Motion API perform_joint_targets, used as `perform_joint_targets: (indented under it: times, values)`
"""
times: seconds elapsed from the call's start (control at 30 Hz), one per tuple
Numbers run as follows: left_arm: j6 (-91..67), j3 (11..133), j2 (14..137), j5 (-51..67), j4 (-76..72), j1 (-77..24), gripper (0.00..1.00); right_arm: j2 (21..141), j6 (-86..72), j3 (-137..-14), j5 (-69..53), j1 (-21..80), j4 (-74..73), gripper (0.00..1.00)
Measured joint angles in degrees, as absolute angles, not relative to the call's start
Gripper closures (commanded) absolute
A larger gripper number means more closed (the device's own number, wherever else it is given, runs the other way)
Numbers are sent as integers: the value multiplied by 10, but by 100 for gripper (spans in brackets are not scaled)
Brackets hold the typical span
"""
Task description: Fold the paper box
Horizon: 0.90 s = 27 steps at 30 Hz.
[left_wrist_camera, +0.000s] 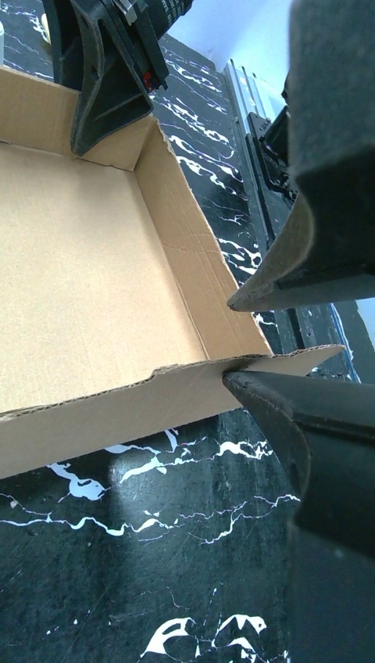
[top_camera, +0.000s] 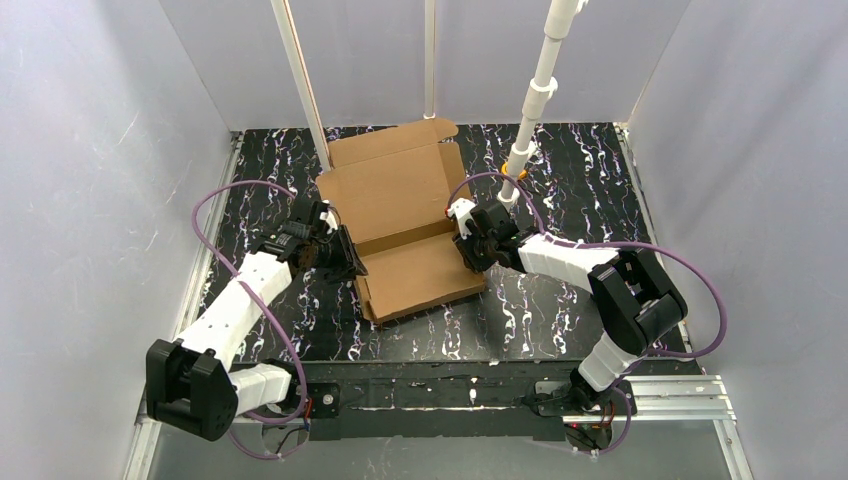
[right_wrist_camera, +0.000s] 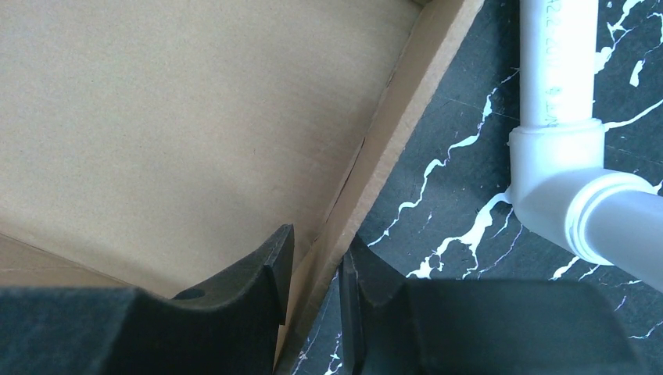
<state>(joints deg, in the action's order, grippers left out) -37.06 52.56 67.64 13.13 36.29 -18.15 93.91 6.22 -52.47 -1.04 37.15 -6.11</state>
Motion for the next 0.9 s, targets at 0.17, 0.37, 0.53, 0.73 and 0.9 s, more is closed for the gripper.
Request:
perform_joint_targets:
  times: [0.17, 0.37, 0.53, 0.73, 0.9]
  values:
    - [-365, 520, 678, 138, 353, -182, 51, 939, 62, -525, -11, 371, -61, 65]
    - [-364, 477, 662, 141, 314, -182, 42, 939, 62, -525, -11, 371, -61, 66]
    - [-369, 420, 602, 142, 257, -177, 42, 939, 62, -525, -11, 372, -62, 66]
    - [-393, 356, 532, 152, 166, -157, 50, 939, 62, -525, -11, 372, -62, 66]
    - [-429, 307, 526, 176, 88, -130, 62, 939, 62, -525, -11, 372, -62, 66]
